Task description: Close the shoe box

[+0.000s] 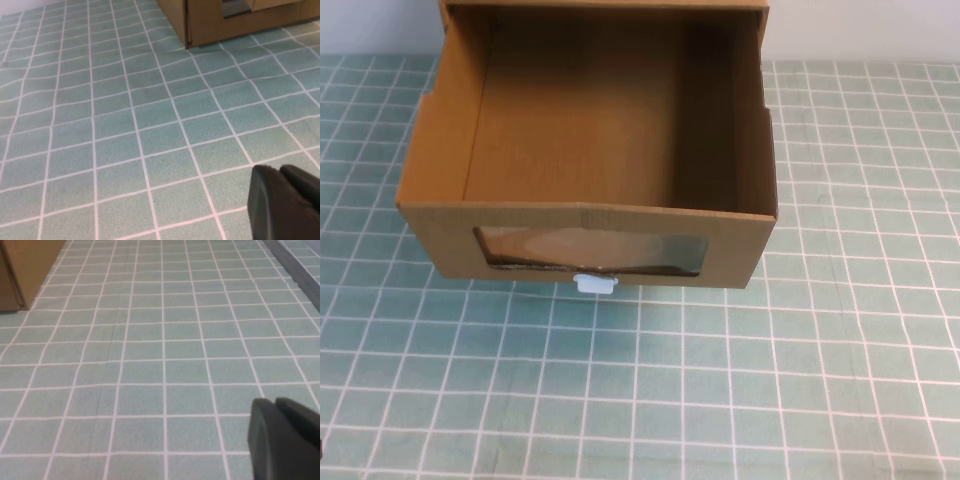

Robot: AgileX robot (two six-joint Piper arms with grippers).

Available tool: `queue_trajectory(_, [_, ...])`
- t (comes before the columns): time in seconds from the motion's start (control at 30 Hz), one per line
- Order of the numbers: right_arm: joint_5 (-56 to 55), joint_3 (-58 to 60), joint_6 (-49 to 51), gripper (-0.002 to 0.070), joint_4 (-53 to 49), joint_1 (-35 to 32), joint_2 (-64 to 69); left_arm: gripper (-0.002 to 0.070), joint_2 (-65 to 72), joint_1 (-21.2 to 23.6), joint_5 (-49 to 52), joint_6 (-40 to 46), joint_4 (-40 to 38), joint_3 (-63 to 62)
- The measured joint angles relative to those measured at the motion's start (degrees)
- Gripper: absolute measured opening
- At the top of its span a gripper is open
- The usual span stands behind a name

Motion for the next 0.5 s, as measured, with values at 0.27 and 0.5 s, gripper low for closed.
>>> queue_trajectory(0.27, [0.0, 0.0, 0.0, -0.0014, 0.0, 0.0, 0.0, -0.0005, 0.0, 0.0, 0.0, 0.0, 0.0, 0.0])
queue_trajectory(0.5, [0.0, 0.0, 0.0, -0.0014, 0.0, 0.0, 0.0, -0.0005, 0.0, 0.0, 0.0, -0.49, -3.37, 0.0])
